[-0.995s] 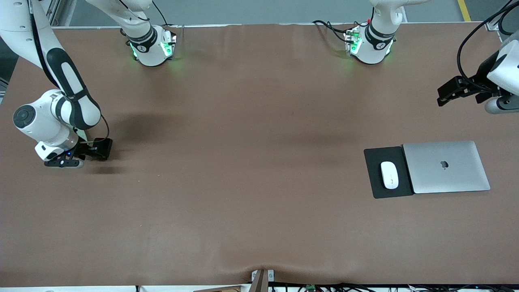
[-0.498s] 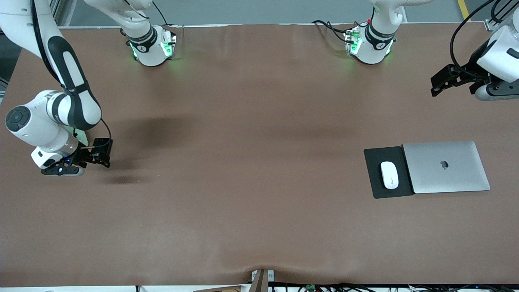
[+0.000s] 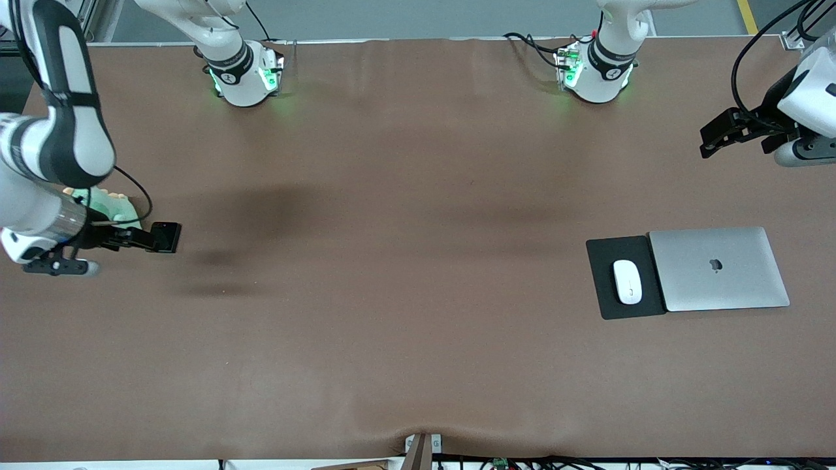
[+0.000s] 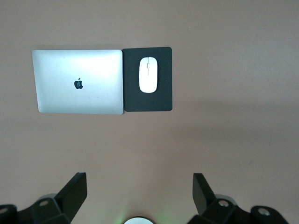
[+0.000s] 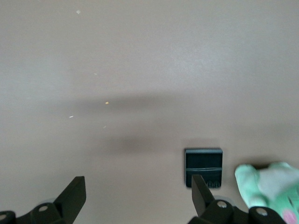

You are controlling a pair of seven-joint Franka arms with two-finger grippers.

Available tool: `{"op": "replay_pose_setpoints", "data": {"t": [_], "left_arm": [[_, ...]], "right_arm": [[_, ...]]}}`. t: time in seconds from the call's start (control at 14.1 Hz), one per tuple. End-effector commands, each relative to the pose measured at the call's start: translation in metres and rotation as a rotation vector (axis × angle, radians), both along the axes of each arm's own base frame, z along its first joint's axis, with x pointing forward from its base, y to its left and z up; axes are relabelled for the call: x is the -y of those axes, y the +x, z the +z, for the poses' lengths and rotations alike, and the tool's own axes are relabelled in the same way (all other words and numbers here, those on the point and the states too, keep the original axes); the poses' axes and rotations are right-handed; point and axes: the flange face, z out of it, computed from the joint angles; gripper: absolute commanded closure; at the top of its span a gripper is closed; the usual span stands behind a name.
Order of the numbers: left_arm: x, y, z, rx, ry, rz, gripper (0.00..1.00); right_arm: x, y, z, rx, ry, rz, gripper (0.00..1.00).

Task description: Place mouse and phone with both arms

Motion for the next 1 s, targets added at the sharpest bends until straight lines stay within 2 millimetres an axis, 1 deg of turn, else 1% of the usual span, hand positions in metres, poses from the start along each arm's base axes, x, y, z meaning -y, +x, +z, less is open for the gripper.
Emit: {"op": "replay_pose_setpoints", "data": {"t": [0.0,0.21,0.28,0.5,0.57,0.71,0.85,0.92], "left_arm": [[0.000,0.007,0.009,0.019,-0.011,0.011,0.00],[0.000,0.010,0.007,0.016,-0.012,0.011,0.00],[-0.001,0.010,0.007,0.016,-0.012,0.011,0.00],[-0.001,0.010,0.011,0.025,-0.013,0.008,0.00],[-0.001,0.009,0.012,0.028,-0.013,0.007,0.00],[0.000,0.007,0.015,0.033,-0.013,0.007,0.00],[-0.001,0.007,0.016,0.034,-0.013,0.007,0.00],[-0.002,0.007,0.016,0.034,-0.013,0.007,0.00]], "right_arm": [[-0.017,-0.024,0.060,0.009,-0.004,-0.033,0.00],[-0.023,-0.041,0.111,-0.036,0.006,-0.045,0.00],[-0.032,-0.044,0.130,-0.047,0.006,-0.049,0.00],[-0.043,-0.052,0.184,-0.069,0.000,-0.043,0.00],[-0.046,-0.053,0.193,-0.069,-0.022,-0.031,0.00],[-0.050,-0.055,0.199,-0.062,-0.076,-0.012,0.00],[-0.051,-0.062,0.209,-0.055,-0.077,-0.009,0.00],[-0.051,-0.064,0.210,-0.065,-0.076,-0.012,0.00]]}}
